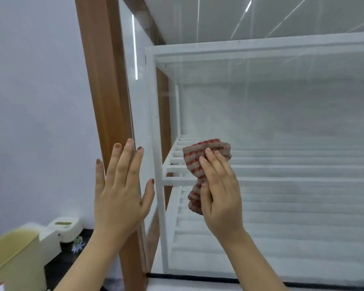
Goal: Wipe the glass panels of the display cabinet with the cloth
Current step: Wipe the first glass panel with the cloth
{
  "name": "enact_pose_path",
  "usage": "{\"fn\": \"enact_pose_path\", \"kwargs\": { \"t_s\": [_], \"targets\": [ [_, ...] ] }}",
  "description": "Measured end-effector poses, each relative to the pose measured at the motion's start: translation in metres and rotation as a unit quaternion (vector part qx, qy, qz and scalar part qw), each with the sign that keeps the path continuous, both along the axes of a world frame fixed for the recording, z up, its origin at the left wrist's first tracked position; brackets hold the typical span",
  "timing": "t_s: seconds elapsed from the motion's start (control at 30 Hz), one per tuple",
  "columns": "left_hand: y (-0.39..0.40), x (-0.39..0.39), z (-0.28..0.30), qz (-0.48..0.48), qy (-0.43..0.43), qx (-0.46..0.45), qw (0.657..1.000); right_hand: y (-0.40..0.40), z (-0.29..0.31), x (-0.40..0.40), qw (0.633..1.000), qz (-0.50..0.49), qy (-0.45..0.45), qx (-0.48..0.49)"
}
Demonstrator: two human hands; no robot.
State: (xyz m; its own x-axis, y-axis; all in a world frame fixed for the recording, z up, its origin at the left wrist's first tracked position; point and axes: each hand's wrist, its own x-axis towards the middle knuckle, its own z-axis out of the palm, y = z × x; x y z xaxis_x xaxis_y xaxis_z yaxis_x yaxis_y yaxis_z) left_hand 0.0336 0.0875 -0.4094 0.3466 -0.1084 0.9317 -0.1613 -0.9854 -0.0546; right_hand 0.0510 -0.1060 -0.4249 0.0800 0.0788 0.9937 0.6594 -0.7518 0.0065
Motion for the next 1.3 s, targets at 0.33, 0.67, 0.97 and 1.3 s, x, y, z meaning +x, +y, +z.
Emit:
{"fn": "enact_pose_path", "kwargs": {
  "t_s": [0.33,0.67,0.97,1.3],
  "targets": [
    [0.023,0.036,-0.02,-0.085,-0.068,-0.033,0.993,0.068,-0.017,0.029,0.994,-0.09,-0.045,-0.032],
    [0.025,0.042,-0.027,-0.113,-0.099,-0.031,0.988,0.062,-0.018,0.034,0.965,-0.242,-0.057,-0.086],
    [0.026,0.043,-0.03,-0.129,-0.108,-0.032,0.985,0.07,-0.053,0.033,0.967,-0.239,-0.044,-0.077],
    [0.025,0.044,-0.031,-0.133,-0.11,-0.039,0.984,0.039,-0.051,0.032,0.968,-0.248,-0.022,-0.027]
  ]
}}
